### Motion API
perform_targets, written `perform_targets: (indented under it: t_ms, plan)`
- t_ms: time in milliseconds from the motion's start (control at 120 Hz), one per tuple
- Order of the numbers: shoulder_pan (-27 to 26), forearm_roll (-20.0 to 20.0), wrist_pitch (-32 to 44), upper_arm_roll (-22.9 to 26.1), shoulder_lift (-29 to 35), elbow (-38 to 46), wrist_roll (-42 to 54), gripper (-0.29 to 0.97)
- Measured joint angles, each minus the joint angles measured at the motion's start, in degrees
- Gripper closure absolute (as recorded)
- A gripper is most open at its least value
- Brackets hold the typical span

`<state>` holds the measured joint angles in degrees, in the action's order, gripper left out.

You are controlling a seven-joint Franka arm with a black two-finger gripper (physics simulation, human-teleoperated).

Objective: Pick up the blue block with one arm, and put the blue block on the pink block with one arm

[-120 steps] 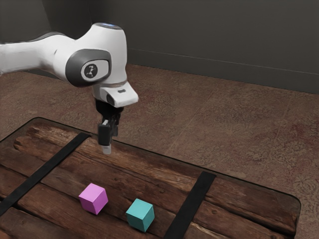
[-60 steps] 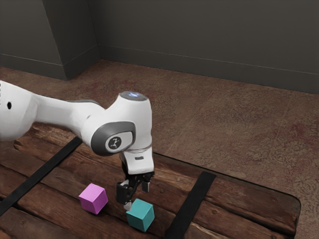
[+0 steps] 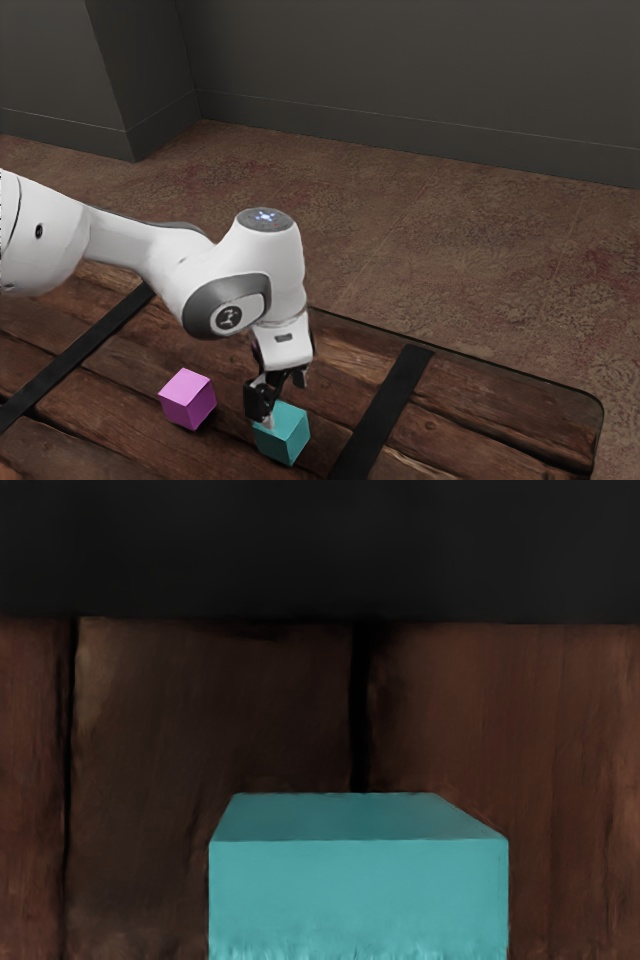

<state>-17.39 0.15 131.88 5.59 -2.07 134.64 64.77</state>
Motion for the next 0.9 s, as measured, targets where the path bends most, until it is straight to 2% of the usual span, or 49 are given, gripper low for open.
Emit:
perform_targets:
  t_ms: [142,392,767,833,900]
  plan:
    - [3.24,-0.73,1.51,0.03,-0.4,0.66,-0.77,0.0]
    - [-1.96,-1.9,3.64,0.04,-1.68,1.26,-1.76,0.0]
    - [-0.51,-2.43,5.51,0.03,-5.56,1.29,-2.64,0.0]
    - [-0.34,-2.93,5.72,0.03,-5.82,1.75,-2.75,0.05]
    - [-0.47,-3.21,5.88,0.03,-5.79,1.97,-2.84,0.2]
